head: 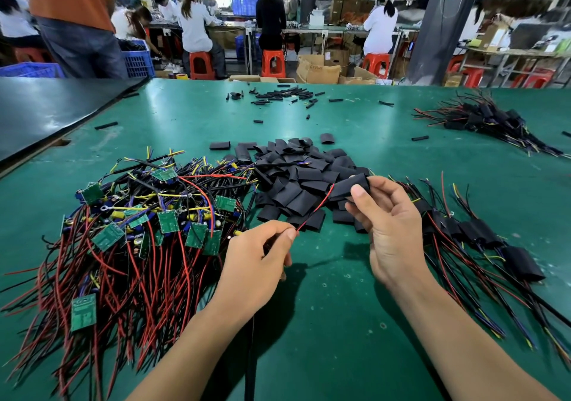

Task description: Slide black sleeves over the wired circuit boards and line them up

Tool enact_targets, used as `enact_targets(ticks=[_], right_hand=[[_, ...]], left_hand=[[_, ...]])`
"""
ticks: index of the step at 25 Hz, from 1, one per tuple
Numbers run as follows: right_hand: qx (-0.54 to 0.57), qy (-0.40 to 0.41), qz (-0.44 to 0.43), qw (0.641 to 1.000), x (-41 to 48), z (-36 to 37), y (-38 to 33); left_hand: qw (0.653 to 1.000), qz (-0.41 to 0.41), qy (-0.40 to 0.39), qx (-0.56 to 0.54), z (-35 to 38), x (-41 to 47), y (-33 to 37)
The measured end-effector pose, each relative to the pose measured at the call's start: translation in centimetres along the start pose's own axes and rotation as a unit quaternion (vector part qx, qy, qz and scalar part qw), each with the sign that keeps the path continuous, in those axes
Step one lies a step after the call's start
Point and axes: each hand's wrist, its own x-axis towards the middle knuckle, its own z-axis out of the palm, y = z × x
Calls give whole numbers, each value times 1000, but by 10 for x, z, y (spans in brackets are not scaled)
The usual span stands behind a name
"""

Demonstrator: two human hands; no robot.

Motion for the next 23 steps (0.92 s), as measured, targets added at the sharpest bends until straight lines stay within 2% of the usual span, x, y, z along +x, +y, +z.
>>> enact_targets(ticks=[6,11,17,23], right_hand=[[85,5,50,995,2,0,-6],[103,-16,83,991,2,0,-8],[68,-45,85,993,2,-1,-8],[-19,-80,63,995,0,-1,-5]], left_hand=[[998,-27,-28,-46,-1,2,0],[995,-40,-42,-75,-2,2,0],[996,-39,-53,-54,-2,1,-1],[997,-39,-39,-59,-4,2,0]])
